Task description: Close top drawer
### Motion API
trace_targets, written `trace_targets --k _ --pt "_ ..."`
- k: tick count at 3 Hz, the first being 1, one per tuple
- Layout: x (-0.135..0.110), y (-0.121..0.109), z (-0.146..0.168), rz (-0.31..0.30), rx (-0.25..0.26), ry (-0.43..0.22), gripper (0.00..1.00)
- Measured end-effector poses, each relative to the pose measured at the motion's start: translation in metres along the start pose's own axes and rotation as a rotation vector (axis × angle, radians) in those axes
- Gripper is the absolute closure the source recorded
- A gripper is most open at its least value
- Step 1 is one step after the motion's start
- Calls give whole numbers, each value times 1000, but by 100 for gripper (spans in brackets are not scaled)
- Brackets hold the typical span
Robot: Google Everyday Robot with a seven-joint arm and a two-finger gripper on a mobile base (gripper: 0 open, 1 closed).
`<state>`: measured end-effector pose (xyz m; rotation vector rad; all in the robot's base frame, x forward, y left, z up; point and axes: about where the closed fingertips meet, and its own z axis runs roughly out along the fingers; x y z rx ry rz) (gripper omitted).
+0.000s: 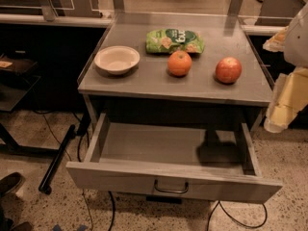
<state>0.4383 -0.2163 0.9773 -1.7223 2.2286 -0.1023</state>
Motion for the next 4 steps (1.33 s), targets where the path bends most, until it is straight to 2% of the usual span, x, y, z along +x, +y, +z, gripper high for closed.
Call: trace_targets --k 1,2,4 --pt "0 0 0 0 0 0 0" --pt "0 0 0 0 0 0 14" --pt "0 0 0 0 0 0 60"
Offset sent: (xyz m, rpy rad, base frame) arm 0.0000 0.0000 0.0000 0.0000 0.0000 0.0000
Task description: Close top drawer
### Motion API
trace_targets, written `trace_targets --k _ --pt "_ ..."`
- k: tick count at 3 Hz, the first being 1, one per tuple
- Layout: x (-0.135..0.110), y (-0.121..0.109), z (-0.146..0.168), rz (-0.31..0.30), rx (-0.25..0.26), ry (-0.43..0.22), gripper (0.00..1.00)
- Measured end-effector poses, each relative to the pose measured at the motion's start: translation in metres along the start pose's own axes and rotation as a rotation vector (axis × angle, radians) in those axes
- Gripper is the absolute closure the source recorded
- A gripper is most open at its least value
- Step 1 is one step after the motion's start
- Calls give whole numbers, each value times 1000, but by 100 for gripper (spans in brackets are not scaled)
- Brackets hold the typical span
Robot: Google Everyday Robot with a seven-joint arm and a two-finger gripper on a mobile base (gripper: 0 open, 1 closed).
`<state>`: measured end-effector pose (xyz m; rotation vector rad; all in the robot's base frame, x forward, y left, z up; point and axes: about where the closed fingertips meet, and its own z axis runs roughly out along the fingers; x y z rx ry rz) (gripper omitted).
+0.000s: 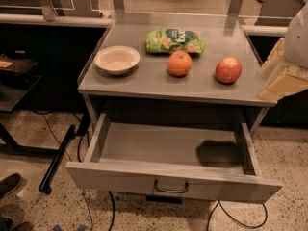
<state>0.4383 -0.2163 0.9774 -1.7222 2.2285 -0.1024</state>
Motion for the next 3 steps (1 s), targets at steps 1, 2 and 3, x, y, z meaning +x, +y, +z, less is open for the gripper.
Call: trace_targets --k 1,2,3 --pt "0 0 0 0 0 0 84" --pt "0 0 0 0 0 0 100" --pt "21 16 1 36 -20 16 100"
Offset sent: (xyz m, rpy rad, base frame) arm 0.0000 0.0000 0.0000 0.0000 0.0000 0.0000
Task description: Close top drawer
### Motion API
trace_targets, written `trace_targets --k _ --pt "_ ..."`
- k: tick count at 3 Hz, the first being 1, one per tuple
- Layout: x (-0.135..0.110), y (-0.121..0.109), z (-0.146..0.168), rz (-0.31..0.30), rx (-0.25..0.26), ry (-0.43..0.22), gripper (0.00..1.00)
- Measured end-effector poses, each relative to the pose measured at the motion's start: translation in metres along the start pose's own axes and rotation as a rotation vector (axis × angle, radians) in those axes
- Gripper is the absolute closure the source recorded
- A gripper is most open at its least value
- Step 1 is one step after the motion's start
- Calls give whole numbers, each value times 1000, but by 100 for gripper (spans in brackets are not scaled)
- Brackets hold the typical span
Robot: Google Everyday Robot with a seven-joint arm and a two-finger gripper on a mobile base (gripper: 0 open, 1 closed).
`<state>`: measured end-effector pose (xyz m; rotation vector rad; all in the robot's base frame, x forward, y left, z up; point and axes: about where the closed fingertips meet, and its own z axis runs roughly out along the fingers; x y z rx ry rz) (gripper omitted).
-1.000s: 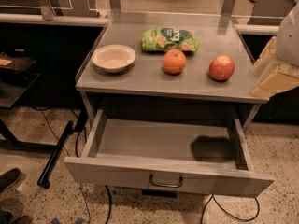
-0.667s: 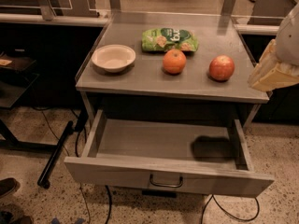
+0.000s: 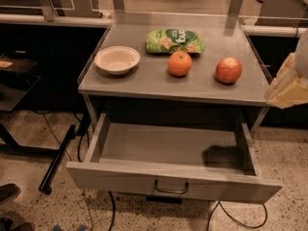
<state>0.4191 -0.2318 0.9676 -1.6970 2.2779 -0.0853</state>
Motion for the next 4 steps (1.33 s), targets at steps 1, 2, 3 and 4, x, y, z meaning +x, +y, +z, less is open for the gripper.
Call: trace_targets --k 1,2,3,4 --pt "37 30 10 34 -34 62 100" --pt "78 52 33 88 -97 108 100" --pt "79 55 35 91 -102 106 100" --pt "78 65 40 100 -120 84 100"
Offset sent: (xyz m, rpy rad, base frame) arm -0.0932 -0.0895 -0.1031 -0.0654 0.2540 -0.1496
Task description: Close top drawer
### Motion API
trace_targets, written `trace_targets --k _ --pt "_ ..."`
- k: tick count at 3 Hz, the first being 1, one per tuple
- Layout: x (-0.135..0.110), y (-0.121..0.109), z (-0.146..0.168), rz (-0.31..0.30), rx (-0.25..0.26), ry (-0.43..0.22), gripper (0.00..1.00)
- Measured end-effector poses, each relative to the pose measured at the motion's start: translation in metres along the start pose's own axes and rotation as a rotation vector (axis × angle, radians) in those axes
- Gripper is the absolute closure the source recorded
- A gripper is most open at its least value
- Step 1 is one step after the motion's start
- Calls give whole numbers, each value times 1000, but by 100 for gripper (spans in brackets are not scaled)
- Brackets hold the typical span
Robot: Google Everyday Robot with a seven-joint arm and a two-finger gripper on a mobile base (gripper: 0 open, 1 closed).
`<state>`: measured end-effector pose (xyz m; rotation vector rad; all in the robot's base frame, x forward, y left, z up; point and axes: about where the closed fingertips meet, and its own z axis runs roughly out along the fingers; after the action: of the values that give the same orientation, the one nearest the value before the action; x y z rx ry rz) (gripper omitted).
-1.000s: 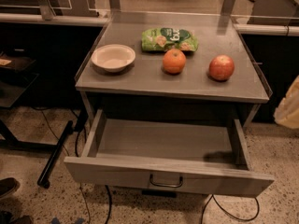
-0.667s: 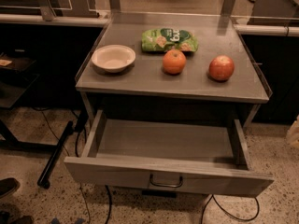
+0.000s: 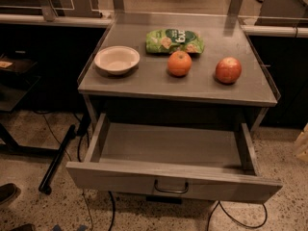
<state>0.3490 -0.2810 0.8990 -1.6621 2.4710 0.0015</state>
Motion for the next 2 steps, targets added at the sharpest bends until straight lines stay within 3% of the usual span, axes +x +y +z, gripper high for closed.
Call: trace_targets --k 1,2 --pt "6 32 23 9 -51 -21 100" --pt "21 75 58 28 -146 -29 100"
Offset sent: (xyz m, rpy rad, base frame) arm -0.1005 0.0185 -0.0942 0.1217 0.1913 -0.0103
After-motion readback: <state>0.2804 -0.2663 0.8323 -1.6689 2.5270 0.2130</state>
